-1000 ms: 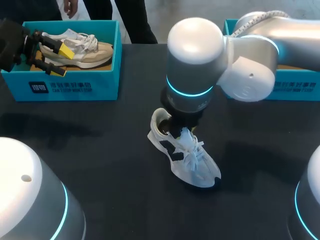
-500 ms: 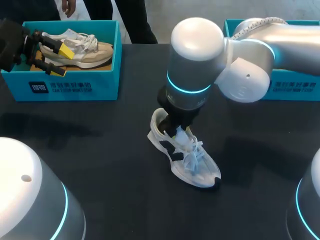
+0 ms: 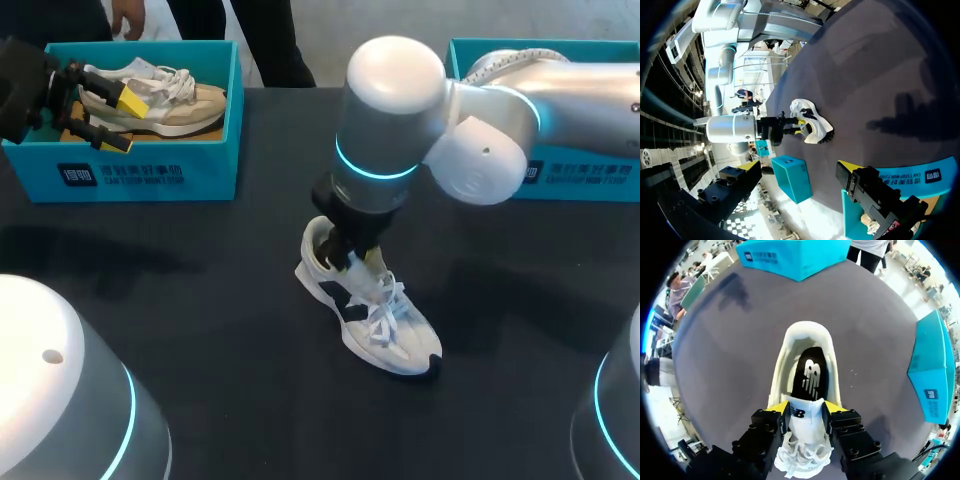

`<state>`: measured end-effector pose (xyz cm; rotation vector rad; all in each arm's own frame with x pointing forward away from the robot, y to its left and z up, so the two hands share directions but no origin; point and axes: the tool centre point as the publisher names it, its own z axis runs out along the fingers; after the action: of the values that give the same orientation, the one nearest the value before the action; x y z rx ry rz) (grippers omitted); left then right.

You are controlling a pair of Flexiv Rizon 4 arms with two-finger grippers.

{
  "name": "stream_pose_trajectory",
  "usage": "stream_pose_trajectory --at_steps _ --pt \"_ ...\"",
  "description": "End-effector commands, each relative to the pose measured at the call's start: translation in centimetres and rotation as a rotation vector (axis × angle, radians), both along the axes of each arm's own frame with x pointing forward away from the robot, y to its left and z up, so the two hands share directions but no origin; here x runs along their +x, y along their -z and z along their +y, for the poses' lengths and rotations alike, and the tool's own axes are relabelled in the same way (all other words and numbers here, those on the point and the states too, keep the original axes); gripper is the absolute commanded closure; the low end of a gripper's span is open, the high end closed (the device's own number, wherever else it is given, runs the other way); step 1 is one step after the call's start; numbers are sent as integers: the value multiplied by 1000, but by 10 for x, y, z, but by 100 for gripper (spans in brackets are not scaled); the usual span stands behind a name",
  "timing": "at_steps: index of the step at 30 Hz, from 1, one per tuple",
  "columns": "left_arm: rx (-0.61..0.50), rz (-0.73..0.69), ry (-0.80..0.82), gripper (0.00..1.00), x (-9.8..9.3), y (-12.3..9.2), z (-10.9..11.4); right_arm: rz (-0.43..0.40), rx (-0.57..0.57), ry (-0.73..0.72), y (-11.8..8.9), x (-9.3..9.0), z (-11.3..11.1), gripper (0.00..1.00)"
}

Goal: Take the shoe out of the shoebox, open the shoe tongue, remove and reinsert the insole, then place the shoe into the shoebox

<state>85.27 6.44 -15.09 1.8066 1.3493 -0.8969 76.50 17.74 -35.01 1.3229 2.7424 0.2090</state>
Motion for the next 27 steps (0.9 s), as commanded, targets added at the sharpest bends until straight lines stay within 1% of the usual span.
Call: stream_pose_trajectory --at_steps 1,4,7,11,18,20,23,27 --pt "0 -2 0 0 0 0 0 -59 -55 18 -36 -18 -2 58" --pt "0 -2 0 0 0 0 0 -87 -77 31 -48 -25 -3 58" --pt "0 -2 0 0 0 0 0 -98 -84 41 -52 -29 -4 60" --pt "0 -2 0 0 0 0 0 -82 -80 50 -43 -25 -6 65" --pt "0 -2 0 0 0 0 0 -59 -59 25 -26 -10 -4 65" --pt "0 -2 0 0 0 0 0 -52 -56 18 -22 -7 -3 65" --pt "0 -2 0 0 0 0 0 -39 -51 15 -16 -5 -3 68" --pt "0 -2 0 0 0 0 0 -20 -40 16 -6 -4 -5 69"
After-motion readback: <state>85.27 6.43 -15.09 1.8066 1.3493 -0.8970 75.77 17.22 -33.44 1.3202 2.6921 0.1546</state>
